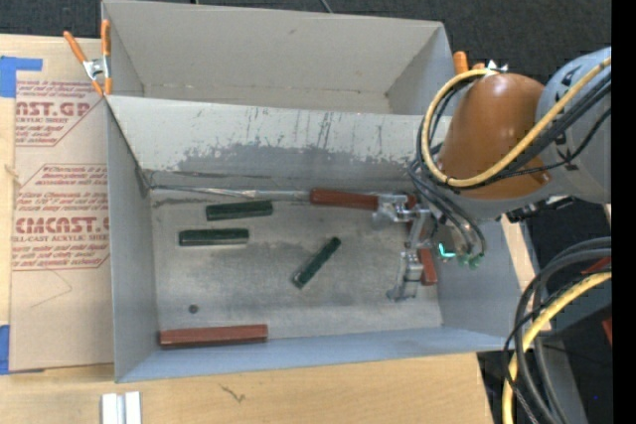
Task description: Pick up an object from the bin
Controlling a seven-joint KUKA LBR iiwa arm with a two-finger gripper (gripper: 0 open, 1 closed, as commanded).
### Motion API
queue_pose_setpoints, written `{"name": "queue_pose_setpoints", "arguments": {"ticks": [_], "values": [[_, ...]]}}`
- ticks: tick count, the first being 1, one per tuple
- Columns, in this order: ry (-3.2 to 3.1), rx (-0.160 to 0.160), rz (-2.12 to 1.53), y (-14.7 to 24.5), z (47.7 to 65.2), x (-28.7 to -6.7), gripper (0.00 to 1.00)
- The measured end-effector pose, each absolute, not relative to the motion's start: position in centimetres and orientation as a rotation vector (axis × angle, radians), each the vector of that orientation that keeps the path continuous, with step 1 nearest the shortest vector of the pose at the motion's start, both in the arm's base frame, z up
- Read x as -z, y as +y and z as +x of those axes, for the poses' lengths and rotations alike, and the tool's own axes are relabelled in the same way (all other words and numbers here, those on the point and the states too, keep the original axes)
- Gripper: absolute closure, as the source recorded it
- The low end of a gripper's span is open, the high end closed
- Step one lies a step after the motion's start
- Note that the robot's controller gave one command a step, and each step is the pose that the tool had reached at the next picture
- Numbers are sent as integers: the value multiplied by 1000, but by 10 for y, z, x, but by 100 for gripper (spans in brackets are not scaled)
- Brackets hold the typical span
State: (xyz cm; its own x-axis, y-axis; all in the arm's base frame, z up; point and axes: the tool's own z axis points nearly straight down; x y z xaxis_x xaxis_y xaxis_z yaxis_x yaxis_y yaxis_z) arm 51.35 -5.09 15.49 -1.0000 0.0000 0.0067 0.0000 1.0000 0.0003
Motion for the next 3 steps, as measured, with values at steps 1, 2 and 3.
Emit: {"name": "queue_pose_setpoints", "arguments": {"ticks": [1, 2, 3], "values": [[-3142, -1, 1, -51, 515, -159, 0], [-3143, -6, 196, -22, 531, -133, 0], [-3122, 5, 348, 7, 536, -98, 0]]}}
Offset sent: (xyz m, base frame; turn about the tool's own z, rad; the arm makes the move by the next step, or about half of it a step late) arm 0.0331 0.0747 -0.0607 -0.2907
